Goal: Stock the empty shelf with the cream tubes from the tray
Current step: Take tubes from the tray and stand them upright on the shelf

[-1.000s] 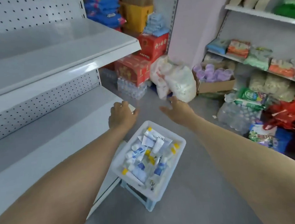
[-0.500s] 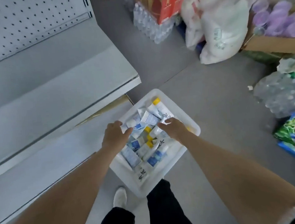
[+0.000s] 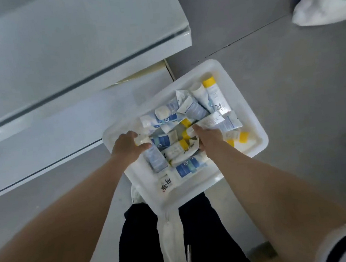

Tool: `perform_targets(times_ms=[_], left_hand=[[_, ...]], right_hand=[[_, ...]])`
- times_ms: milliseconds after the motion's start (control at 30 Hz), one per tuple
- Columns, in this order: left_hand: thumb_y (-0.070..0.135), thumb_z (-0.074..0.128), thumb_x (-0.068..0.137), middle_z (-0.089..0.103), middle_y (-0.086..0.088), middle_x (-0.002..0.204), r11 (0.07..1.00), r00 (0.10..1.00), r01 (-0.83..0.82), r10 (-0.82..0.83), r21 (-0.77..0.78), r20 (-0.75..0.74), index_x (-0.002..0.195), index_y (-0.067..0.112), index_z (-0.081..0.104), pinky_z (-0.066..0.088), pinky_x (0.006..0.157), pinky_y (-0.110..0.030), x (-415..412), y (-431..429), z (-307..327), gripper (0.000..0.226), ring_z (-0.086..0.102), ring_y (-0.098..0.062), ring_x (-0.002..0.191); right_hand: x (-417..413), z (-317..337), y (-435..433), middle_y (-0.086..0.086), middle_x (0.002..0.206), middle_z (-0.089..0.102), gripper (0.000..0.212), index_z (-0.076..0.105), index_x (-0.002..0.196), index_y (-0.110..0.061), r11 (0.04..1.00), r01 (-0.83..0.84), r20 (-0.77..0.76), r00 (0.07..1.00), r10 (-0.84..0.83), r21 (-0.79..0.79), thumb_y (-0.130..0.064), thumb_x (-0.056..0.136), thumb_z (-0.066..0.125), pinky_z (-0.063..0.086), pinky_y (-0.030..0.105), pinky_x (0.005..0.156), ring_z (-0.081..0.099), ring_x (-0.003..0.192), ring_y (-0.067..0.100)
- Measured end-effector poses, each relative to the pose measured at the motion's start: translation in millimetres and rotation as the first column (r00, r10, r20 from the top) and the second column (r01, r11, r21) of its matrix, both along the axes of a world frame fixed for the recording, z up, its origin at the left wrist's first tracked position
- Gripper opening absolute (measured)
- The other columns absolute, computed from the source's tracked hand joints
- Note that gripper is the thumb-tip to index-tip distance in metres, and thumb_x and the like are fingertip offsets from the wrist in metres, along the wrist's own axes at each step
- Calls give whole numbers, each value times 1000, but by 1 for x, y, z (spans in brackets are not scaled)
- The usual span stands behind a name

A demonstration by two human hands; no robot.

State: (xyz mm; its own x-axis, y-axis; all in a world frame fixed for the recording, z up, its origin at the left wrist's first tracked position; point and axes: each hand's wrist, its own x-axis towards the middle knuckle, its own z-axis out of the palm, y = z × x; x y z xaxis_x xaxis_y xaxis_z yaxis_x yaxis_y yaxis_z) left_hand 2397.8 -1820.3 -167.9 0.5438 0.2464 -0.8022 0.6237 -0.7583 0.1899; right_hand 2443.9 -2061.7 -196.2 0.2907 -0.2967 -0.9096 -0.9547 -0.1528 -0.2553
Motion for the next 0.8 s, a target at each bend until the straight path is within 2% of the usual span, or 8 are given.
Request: perform_targets(times_ms=[167,267,367,467,533,667,733,800], left_hand=[[54,71,77,57,-12,127,998,992,68,-69,-11,-110,135,9,43,40,89,-31,10,3,-7,78,52,-28,119],[59,68,77,60,-9,123,989,973,151,-150,-10,-176,131,9,48,41,86,-30,16,10,-8,76,54,-27,115],[61,65,79,66,-7,108,966,938,255,-257,-36,-232,109,6,63,44,83,-30,22,12,-9,63,60,-26,106],[63,64,76,66,-6,84,932,895,360,-360,-50,-263,81,8,67,45,75,-29,24,12,-9,56,66,-28,95],[65,66,74,70,-5,95,912,868,407,-405,-58,-286,96,8,71,46,82,-29,24,11,-6,62,64,-27,99],[69,67,69,65,-4,114,859,800,504,-503,-87,-328,117,13,64,41,85,-27,20,9,-2,74,53,-25,109],[71,71,62,64,-2,103,833,772,547,-541,-85,-333,111,14,66,47,88,-31,14,8,-3,75,52,-24,102],[67,74,63,58,-1,80,807,754,587,-576,-71,-316,89,11,65,52,84,-35,7,4,-1,62,53,-23,92]], right_hand=[[-4,-7,5,2,91,66,31,65,103,-16,997,53,37,998,-51,-59,-40,85,72,43,19,38,63,74,21],[-11,-10,12,2,98,68,36,62,112,-18,990,136,80,988,-133,-36,-35,83,75,58,33,59,66,86,24],[-12,-12,19,-5,103,64,44,51,115,-24,981,194,117,974,-192,2,-31,81,78,59,42,76,64,90,21],[-7,-11,25,-6,97,61,43,50,113,-20,986,168,155,974,-166,-1,-28,81,78,47,26,61,57,77,8],[-4,-13,27,-4,100,66,44,55,115,-17,991,131,163,979,-126,-20,-28,80,80,41,22,54,57,74,6],[-4,-14,28,-5,105,69,36,66,117,-25,998,-49,151,987,53,-30,-32,83,75,46,28,74,62,89,15],[-5,-11,28,-5,104,69,32,67,114,-26,996,-75,183,980,84,-52,-32,84,74,45,29,77,61,93,16],[-7,-6,28,-5,104,68,28,66,112,-25,990,-115,234,964,130,-78,-32,85,72,45,28,75,61,93,15]])
